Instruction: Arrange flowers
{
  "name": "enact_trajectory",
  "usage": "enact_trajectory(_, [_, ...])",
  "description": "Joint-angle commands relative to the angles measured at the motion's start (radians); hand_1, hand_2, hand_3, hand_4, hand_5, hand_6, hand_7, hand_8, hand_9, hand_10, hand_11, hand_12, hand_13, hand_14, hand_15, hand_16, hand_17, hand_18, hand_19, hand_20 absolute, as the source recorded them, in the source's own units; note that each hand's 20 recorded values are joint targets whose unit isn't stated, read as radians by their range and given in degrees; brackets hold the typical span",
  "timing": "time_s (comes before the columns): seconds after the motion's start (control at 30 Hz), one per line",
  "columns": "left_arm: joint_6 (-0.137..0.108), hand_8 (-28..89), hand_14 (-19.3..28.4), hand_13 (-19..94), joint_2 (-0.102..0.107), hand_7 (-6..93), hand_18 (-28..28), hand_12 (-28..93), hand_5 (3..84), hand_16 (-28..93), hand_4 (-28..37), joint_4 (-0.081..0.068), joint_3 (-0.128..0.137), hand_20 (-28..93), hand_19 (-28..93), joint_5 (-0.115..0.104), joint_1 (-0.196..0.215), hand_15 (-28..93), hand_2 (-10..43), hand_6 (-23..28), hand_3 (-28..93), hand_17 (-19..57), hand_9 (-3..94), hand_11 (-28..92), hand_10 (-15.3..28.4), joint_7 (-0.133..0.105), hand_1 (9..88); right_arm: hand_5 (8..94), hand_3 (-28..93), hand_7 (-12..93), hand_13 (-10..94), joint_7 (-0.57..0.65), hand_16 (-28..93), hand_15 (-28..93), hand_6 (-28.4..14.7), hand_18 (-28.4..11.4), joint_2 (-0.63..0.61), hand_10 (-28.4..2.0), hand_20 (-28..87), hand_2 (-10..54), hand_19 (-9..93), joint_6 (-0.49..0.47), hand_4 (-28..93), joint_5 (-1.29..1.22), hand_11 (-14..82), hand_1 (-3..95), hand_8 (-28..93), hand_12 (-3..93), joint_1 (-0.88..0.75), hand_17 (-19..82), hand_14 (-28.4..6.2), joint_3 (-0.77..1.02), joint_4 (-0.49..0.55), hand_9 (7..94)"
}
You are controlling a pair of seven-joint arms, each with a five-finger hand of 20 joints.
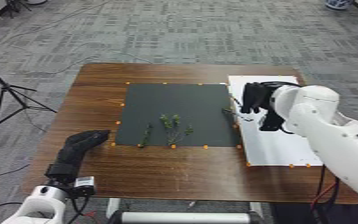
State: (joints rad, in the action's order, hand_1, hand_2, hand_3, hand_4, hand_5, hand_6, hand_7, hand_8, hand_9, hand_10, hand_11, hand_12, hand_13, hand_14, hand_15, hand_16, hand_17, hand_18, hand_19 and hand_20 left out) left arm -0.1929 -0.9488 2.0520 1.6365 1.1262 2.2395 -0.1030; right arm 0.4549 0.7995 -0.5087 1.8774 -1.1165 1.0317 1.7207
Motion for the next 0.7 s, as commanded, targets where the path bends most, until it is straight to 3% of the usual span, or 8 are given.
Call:
enact_trajectory(0.03, [0.035, -8, 15.8, 33, 0.0, 17.9, 13.8, 12, 49.5, 2, -24.4, -0.009, -0.011, 18, 13, 0.002, 0.017, 16, -0.9, 3.4, 70, 0.4, 45.2, 20, 13.2, 0.04, 26.6, 79.6, 57, 30, 94, -0.013, 30, 73, -0.9, -15.9, -0.003, -10.4, 72, -8.0, 93, 0.055, -4, -0.038, 45.9, 54.8, 29, 37.6, -0.069, 70, -0.9, 0.112, 0.177, 90.8])
enact_trajectory(0.27, [0.039, -8, 15.7, 33, 0.005, 18.0, 13.8, 12, 49.5, 2, -24.3, -0.003, -0.006, 18, 13, 0.004, 0.024, 16, -0.9, 3.4, 70, 0.4, 45.1, 20, 13.3, 0.045, 26.6, 80.7, 58, 30, 94, 0.028, 28, 73, -1.3, -15.6, 0.076, -10.3, 72, -9.2, 93, -0.007, -3, 0.012, 45.3, 54.2, 29, 36.2, -0.1, 71, -0.9, 0.065, 0.213, 92.0])
enact_trajectory(0.53, [0.038, -8, 15.7, 33, 0.004, 17.8, 13.9, 12, 49.4, 2, -24.3, 0.003, -0.005, 18, 13, 0.003, 0.034, 16, -0.9, 3.4, 70, 0.4, 45.1, 20, 13.2, 0.049, 26.7, 81.1, 59, 30, 94, 0.1, 27, 73, -1.3, -15.3, 0.162, -10.4, 71, -9.4, 93, -0.096, -3, -0.003, 44.3, 53.8, 29, 35.3, -0.062, 71, -1.1, -0.031, 0.103, 93.0])
enact_trajectory(0.57, [0.042, -8, 15.7, 33, 0.006, 17.8, 13.8, 12, 49.5, 2, -24.3, -0.003, -0.01, 18, 13, 0.004, 0.022, 16, -0.9, 3.4, 70, 0.4, 45.1, 20, 13.2, 0.045, 26.7, 81.1, 59, 30, 94, 0.102, 27, 73, -1.4, -15.2, 0.158, -10.4, 71, -9.3, 93, -0.078, -3, 0.001, 44.2, 53.8, 29, 35.2, -0.059, 71, -1.2, -0.047, 0.094, 93.1])
enact_trajectory(0.7, [0.04, -8, 15.8, 33, 0.004, 17.8, 13.8, 12, 49.4, 2, -24.2, -0.002, -0.009, 18, 13, 0.004, 0.023, 16, -0.9, 3.4, 70, 0.4, 45.1, 20, 13.2, 0.047, 26.7, 81.2, 59, 30, 94, 0.107, 27, 73, -1.5, -15.2, 0.184, -10.5, 71, -8.7, 93, -0.09, -3, 0.026, 43.6, 53.5, 29, 34.9, -0.047, 72, -1.2, -0.074, 0.042, 93.3])
